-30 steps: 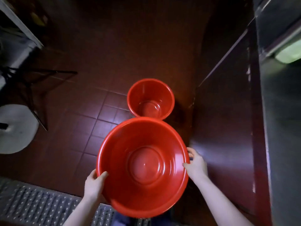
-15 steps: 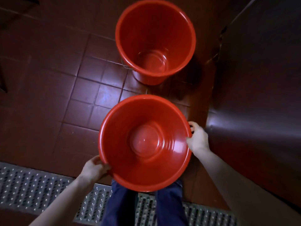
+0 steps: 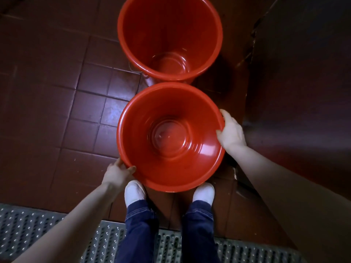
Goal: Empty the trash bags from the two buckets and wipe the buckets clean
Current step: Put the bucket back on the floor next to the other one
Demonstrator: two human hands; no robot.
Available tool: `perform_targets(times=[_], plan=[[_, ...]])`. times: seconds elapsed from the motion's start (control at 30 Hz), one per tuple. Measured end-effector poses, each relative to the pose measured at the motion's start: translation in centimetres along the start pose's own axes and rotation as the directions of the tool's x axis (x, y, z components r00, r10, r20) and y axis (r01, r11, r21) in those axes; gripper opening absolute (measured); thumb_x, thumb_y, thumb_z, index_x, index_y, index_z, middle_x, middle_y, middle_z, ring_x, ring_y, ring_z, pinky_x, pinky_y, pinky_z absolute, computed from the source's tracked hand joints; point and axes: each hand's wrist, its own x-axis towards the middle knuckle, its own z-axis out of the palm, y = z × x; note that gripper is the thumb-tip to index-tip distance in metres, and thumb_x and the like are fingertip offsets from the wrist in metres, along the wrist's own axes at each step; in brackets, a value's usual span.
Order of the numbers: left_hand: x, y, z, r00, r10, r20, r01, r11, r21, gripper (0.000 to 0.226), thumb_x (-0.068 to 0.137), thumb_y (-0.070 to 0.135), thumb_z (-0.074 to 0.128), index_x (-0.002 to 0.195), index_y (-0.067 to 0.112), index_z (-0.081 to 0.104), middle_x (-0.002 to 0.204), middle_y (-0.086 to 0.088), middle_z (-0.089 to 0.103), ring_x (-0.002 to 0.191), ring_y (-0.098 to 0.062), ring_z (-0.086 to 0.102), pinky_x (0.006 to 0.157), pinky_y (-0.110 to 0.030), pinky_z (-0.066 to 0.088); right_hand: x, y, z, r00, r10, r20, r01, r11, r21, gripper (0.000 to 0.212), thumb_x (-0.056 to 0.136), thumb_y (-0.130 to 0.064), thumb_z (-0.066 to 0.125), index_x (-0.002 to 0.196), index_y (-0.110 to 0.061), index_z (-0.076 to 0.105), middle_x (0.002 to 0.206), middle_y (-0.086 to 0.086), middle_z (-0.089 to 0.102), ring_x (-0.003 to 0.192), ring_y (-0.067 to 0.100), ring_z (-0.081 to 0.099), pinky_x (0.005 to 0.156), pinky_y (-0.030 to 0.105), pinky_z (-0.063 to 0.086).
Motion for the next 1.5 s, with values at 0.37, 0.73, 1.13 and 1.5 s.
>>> perform_targets(times=[0.37, 0.73, 1.13, 1.5], plan=[[-5.6, 1.3, 2.3, 0.994, 0.036, -0.106, -0.052, 0.987, -0.149, 0.055, 0.083, 0.034, 0.064, 0.137, 0.023, 0.054, 0.133, -0.003, 0.053, 0.122, -0.026, 0.054, 0.107, -0.045, 0.041, -8.5, 4.2, 1.2, 0.797, -0.183, 0.576, 0.551, 0.612, -0.568, 0.043, 0.097, -0.022, 0.044, 0.140, -0.022, 0.047, 0.149, 0.002, 0.037, 0.146, 0.022, 0.018, 0.118, 0.043, 0.018], [-9.8, 3.9, 8.7, 0.976, -0.031, 0.218, 0.087, 0.964, -0.253, 0.056, 0.090, 0.032, 0.067, 0.143, 0.026, 0.049, 0.132, -0.021, 0.058, 0.127, -0.035, 0.052, 0.110, -0.049, 0.037, -6.3, 7.6, -4.8, 0.793, 0.210, 0.573, 0.425, 0.483, -0.765, 0.050, 0.096, -0.019, 0.031, 0.144, -0.024, 0.042, 0.156, 0.002, 0.029, 0.148, 0.022, 0.014, 0.119, 0.053, 0.002], [-3.6, 13.4, 2.1, 0.979, 0.152, -0.134, -0.165, 0.982, -0.091, 0.043, 0.096, 0.025, 0.057, 0.138, 0.016, 0.051, 0.126, -0.006, 0.063, 0.101, -0.022, 0.062, 0.085, -0.032, 0.049, 2.6, -1.7, -9.5, 0.884, -0.233, 0.406, 0.430, 0.745, -0.509, 0.051, 0.095, -0.035, 0.048, 0.144, -0.026, 0.038, 0.145, 0.003, 0.040, 0.134, 0.026, 0.038, 0.114, 0.038, 0.024], [8.3, 24.5, -4.1, 0.935, 0.234, -0.265, -0.255, 0.966, -0.049, 0.067, 0.096, 0.032, 0.058, 0.153, 0.018, 0.026, 0.156, -0.010, 0.028, 0.139, -0.030, 0.036, 0.113, -0.046, 0.031, 13.2, -11.6, -7.4, 0.880, -0.296, 0.371, 0.442, 0.797, -0.411, 0.059, 0.095, -0.033, 0.051, 0.149, -0.026, 0.029, 0.158, 0.001, 0.023, 0.147, 0.022, 0.014, 0.121, 0.043, 0.008]])
